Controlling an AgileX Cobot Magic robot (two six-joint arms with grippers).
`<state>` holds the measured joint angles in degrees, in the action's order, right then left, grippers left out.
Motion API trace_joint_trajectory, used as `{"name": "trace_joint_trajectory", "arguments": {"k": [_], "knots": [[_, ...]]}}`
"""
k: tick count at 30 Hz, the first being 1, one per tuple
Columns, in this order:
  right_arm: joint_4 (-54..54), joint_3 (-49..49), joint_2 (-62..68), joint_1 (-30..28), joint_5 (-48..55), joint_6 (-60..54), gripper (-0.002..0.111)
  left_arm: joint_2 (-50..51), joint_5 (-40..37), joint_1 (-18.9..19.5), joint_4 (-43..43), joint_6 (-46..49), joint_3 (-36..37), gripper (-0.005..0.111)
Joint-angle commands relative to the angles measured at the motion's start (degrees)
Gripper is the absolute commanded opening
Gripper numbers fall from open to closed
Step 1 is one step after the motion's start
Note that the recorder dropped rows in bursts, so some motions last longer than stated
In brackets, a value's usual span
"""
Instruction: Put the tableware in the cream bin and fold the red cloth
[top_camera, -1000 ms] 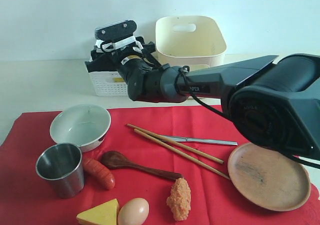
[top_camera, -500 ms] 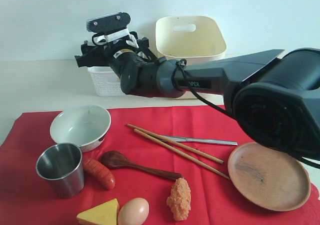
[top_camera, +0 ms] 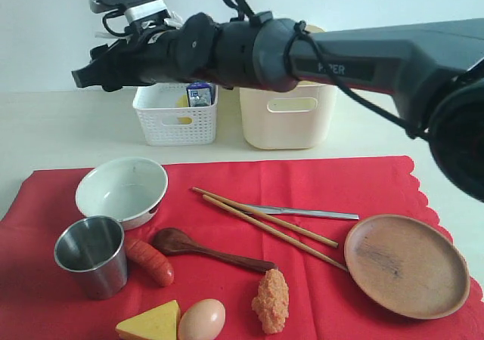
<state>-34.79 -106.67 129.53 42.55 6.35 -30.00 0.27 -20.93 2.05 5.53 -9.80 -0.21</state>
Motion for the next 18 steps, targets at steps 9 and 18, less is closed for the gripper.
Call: {"name": "trace_joint_trajectory", "arguments": {"k": [9,18], "knots": [[7.28,-0.58,-6.97,0.06,24.07,5.51,0.058,-0.27,0.58,0.13,-0.07,0.02,0.21,0.001],[16.90,-0.45,-8.78,0.06,42.99,9.81,0.058,-0.27,0.58,0.13,-0.07,0.02,0.21,0.001]]}}
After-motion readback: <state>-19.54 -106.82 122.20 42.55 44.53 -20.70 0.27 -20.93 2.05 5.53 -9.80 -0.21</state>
